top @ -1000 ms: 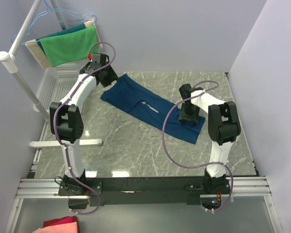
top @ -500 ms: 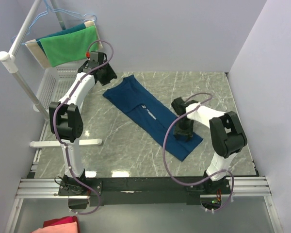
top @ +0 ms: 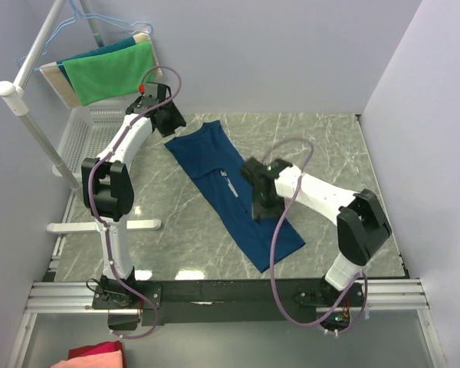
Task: Fold and stack the t-shirts
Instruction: Fold the tshirt
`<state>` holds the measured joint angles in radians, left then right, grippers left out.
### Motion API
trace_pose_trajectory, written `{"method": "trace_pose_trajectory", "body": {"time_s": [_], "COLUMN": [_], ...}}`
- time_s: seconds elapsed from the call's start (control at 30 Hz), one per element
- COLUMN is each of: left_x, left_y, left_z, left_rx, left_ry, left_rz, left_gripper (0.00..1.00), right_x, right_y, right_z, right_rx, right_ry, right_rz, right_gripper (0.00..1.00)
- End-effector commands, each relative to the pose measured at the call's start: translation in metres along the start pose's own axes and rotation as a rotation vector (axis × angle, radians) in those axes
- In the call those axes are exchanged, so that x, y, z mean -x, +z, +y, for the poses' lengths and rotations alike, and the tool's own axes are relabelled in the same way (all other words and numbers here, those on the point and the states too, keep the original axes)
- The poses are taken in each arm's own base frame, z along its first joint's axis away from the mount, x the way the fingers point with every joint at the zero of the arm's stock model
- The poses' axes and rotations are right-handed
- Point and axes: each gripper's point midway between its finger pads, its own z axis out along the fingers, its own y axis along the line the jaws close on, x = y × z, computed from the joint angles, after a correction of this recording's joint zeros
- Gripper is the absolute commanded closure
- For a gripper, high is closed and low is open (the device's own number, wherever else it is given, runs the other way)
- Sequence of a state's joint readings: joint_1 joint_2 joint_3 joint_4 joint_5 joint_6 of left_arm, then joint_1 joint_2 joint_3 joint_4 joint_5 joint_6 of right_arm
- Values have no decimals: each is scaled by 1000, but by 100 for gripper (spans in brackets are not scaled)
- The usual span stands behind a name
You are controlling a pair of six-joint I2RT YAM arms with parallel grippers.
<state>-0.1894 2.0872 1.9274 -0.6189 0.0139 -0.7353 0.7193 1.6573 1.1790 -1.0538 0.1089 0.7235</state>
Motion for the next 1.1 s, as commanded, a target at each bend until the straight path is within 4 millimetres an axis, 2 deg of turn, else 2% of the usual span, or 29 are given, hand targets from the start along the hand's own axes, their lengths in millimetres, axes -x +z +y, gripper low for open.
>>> {"method": "trace_pose_trajectory", "body": {"time_s": [0.0, 0.03, 0.07, 0.13, 0.17, 0.2, 0.37, 0.43, 0.47, 0.5, 0.67, 0.73, 0.77, 0.8, 0.87, 0.9, 1.07], "left_x": [14, 13, 12, 9, 7, 4, -5, -9, -12, -16, -21, -23, -21, -22, -23, -22, -25], "left_y": [-18, -18, -18, -17, -18, -18, -21, -21, -21, -21, -22, -21, -21, -21, -21, -21, -24], "left_z": [-8, -8, -6, -4, -4, -1, 6, 10, 12, 15, 20, 21, 20, 20, 20, 20, 23], "left_rx": [-19, -19, -13, -5, -1, 9, 23, 29, 33, 40, 48, 51, 51, 52, 51, 52, 58], "left_ry": [31, 30, 29, 25, 17, 15, 10, 10, 11, 12, 14, 14, 13, 14, 14, 14, 10], "left_rz": [-40, -38, -33, -23, -17, -5, 13, 18, 25, 33, 42, 46, 44, 47, 48, 47, 54], "left_gripper": [46, 46, 46, 46, 47, 47, 47, 47, 47, 47, 47, 48, 48, 48, 48, 48, 48], "right_x": [77, 90, 112, 142, 165, 175, 227, 235, 238, 247, 267, 271, 275, 276, 282, 282, 294], "right_y": [-69, -74, -88, -78, -86, -64, -37, -28, -22, -24, -30, -26, -31, -24, -30, -20, -14], "right_z": [2, 8, 18, 36, 53, 61, 115, 130, 130, 137, 148, 152, 158, 162, 174, 180, 203], "right_rx": [-42, -37, -18, -27, 17, -11, 123, 176, 172, 185, 207, 213, 231, 234, 278, 285, 374], "right_ry": [-17, -40, -53, -132, -139, -186, -245, -288, -293, -309, -326, -345, -348, -363, -381, -396, -408], "right_rz": [-270, -303, -373, -407, -468, -443, -559, -586, -598, -650, -765, -764, -776, -768, -780, -762, -746], "right_gripper": [41, 41, 40, 40, 39, 39, 34, 33, 32, 31, 30, 30, 30, 30, 30, 30, 29]}}
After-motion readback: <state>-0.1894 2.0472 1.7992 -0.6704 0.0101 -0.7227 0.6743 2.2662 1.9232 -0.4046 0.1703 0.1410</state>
